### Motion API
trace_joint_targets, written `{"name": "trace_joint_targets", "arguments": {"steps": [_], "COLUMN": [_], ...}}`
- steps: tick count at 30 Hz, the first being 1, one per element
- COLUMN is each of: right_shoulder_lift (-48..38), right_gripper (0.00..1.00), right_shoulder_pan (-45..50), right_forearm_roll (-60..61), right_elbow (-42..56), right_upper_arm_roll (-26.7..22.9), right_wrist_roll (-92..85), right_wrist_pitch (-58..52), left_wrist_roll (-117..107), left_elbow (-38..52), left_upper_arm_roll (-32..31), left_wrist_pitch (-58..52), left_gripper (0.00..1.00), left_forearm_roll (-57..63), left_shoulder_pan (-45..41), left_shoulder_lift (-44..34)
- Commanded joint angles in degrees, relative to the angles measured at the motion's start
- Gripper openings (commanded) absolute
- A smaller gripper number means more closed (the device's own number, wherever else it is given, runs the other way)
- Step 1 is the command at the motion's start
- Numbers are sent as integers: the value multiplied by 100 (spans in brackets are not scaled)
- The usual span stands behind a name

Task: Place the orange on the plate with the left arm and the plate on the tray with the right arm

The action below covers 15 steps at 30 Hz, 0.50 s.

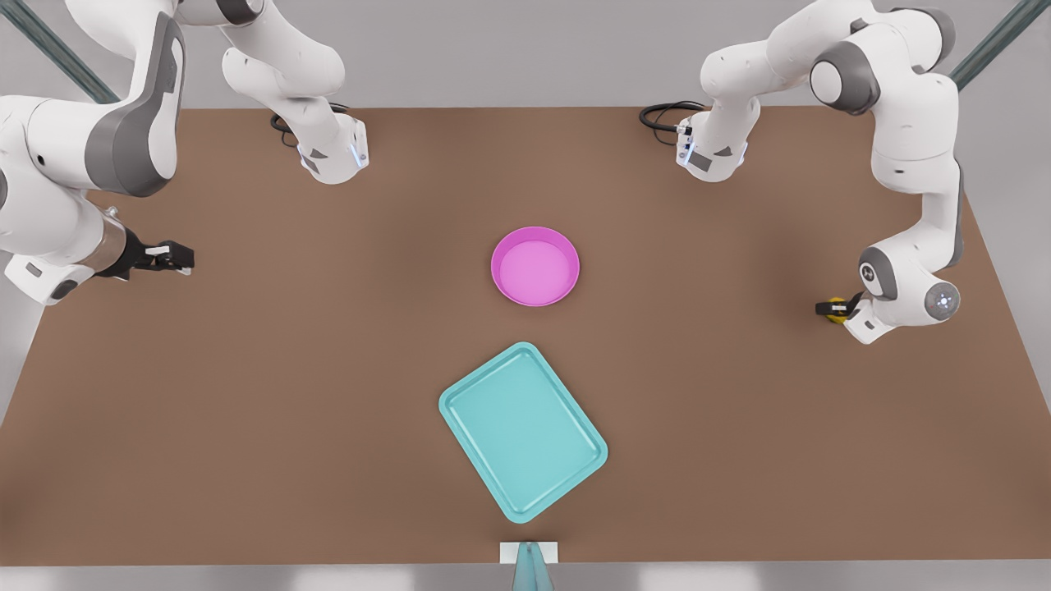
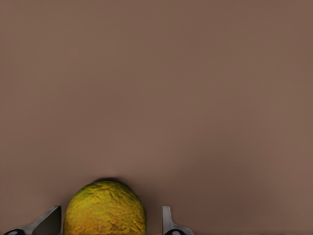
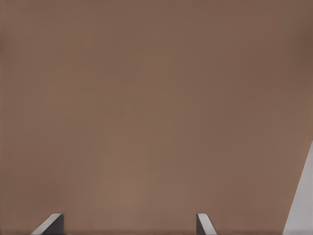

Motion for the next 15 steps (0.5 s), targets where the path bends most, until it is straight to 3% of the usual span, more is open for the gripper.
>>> {"name": "trace_joint_targets", "arguments": {"steps": [1,6,10,15], "right_shoulder_lift": [-6,-6,3,47], "right_gripper": [100,100,100,100], "right_shoulder_pan": [-6,3,-6,47], "right_forearm_roll": [3,3,3,117], "right_elbow": [-1,-1,-1,-124], "right_upper_arm_roll": [-2,-2,-2,7], "right_wrist_roll": [-21,-21,-21,-12], "right_wrist_pitch": [-5,-13,-75,-189], "left_wrist_roll": [313,304,260,-776], "left_elbow": [13,39,39,92], "left_upper_arm_roll": [-2,-2,-2,-81], "left_wrist_pitch": [70,140,87,-1468], "left_gripper": [98,69,69,70], "left_forearm_roll": [2,2,-6,-33], "left_shoulder_pan": [10,10,2,-823], "left_shoulder_lift": [7,42,7,-969]}}
